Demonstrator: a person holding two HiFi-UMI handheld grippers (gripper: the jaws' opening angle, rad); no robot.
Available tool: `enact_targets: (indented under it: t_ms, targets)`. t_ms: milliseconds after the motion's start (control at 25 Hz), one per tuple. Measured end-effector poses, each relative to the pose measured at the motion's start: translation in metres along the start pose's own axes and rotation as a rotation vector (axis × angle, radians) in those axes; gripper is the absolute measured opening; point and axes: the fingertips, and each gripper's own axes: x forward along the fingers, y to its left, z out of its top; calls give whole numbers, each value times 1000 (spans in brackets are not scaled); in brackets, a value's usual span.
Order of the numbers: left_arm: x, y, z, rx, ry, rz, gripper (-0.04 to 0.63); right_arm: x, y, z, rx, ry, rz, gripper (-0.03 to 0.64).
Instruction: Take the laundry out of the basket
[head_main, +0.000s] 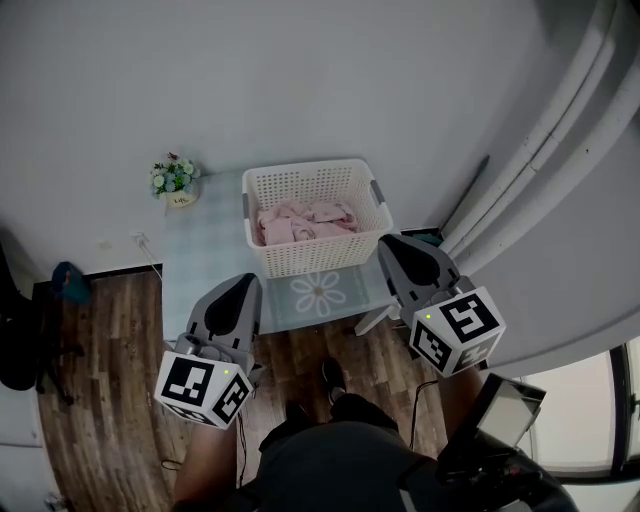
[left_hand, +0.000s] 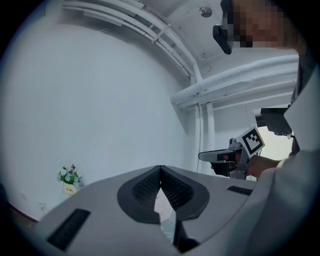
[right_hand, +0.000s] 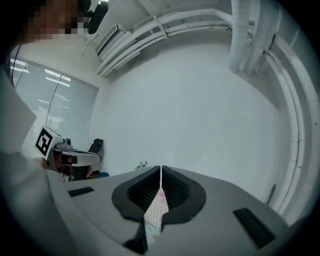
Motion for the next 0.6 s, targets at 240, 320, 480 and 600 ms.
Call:
enact_targets:
  t_ms: [240, 320, 480, 600]
  targets:
    - [21, 8, 1, -13, 14, 41, 8, 29, -22, 9, 24, -58, 76, 17]
    - [32, 12, 5, 4, 18, 62, 8, 43, -31, 13, 13, -69, 99, 18]
    - [53, 28, 11, 29, 35, 116, 8, 75, -56, 24, -2, -80, 120, 17]
    - [67, 38, 14, 52, 42, 149, 8, 99, -65, 30, -22, -83, 186, 18]
